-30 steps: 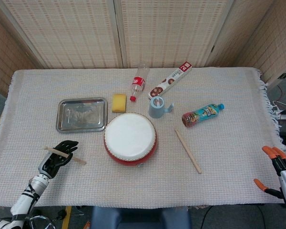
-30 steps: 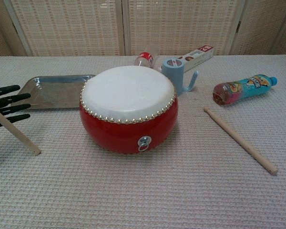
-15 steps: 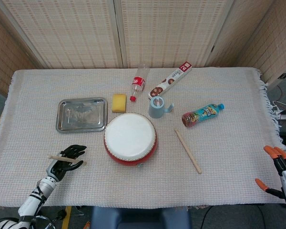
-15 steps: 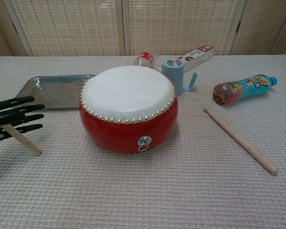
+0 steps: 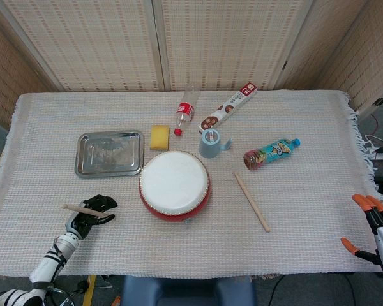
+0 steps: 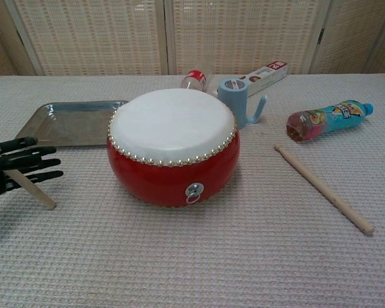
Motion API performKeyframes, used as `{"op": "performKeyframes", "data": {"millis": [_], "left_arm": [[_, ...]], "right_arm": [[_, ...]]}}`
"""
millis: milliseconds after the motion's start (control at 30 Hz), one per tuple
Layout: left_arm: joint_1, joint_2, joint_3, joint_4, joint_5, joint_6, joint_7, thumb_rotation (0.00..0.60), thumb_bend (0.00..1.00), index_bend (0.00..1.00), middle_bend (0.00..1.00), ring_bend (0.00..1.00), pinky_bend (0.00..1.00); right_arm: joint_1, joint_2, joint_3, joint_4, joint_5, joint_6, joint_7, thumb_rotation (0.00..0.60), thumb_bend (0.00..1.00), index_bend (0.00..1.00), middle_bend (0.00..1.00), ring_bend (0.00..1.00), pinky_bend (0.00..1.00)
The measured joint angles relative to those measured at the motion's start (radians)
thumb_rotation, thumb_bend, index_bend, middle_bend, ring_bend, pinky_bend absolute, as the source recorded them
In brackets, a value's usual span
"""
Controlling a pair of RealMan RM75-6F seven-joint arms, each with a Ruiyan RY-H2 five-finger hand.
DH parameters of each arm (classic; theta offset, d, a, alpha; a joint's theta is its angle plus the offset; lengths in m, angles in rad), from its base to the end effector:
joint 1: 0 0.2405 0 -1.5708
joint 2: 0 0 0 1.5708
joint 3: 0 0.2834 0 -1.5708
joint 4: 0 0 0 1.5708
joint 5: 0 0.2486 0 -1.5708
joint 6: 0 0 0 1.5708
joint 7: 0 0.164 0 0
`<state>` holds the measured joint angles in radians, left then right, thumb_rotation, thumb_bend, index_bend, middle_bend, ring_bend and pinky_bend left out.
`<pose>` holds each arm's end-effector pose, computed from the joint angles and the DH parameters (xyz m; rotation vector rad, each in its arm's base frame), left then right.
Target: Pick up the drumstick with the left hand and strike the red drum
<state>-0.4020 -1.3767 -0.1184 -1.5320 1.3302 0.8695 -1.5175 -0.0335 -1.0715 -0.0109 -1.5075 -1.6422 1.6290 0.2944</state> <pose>-0.2913 0.3005 -0.0263 -0.4174 -2.5829 -1.5087 -0.3725 -0.1483 0.1662 1.3546 -0.9797 1.0515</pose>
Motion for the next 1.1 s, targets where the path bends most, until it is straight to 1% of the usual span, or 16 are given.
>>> {"op": "performKeyframes", "data": {"millis": [67, 133, 333, 467, 600, 900, 1000, 1100], "left_arm": [[-0.003, -0.006, -0.007, 0.002, -0.011, -0.011, 0.006, 0.6, 0.09, 0.68, 0.56, 0.45, 0.31], [-0.005, -0.012, -0.014, 0.004, -0.019, -0.018, 0.014, 0.6, 0.08, 0.7, 0.58, 0.47, 0.33], [-0.011, -0.019, -0.022, 0.005, -0.025, -0.037, 0.048, 0.6, 0.08, 0.73, 0.6, 0.49, 0.36], [-0.017, -0.018, -0.029, 0.0, -0.031, -0.05, 0.081, 0.6, 0.08, 0.73, 0.59, 0.49, 0.36], [-0.031, -0.013, -0.047, -0.009, -0.049, -0.072, 0.12, 0.6, 0.08, 0.71, 0.58, 0.49, 0.36], [-0.066, 0.0, -0.088, -0.024, -0.121, -0.132, 0.218, 0.6, 0.08, 0.69, 0.57, 0.48, 0.37], [-0.069, 0.002, -0.094, -0.037, -0.142, -0.146, 0.252, 0.6, 0.08, 0.69, 0.57, 0.48, 0.37], [-0.063, 0.005, -0.094, -0.054, -0.141, -0.149, 0.271, 0.6, 0.08, 0.69, 0.57, 0.48, 0.37]], "right_arm": [[0.0, 0.001, 0.0, -0.001, 0.001, -0.001, 0.0, 0.6, 0.18, 0.12, 0.11, 0.04, 0.19], [0.0, 0.001, 0.001, -0.001, 0.002, -0.001, -0.001, 0.6, 0.18, 0.12, 0.11, 0.04, 0.19], [-0.001, 0.0, 0.001, 0.002, 0.004, -0.001, 0.001, 0.6, 0.18, 0.12, 0.11, 0.04, 0.19], [-0.001, -0.002, 0.001, 0.006, 0.005, -0.001, 0.004, 0.6, 0.18, 0.12, 0.11, 0.04, 0.19], [0.0, -0.004, 0.002, 0.01, 0.006, -0.004, 0.008, 0.6, 0.18, 0.12, 0.11, 0.04, 0.19], [0.0, -0.007, 0.003, 0.018, 0.008, -0.004, 0.017, 0.6, 0.18, 0.12, 0.11, 0.04, 0.19], [0.0, -0.009, 0.003, 0.022, 0.009, -0.004, 0.021, 0.6, 0.18, 0.12, 0.11, 0.04, 0.19], [-0.002, -0.009, 0.003, 0.024, 0.01, -0.001, 0.025, 0.6, 0.18, 0.12, 0.11, 0.04, 0.19]]}}
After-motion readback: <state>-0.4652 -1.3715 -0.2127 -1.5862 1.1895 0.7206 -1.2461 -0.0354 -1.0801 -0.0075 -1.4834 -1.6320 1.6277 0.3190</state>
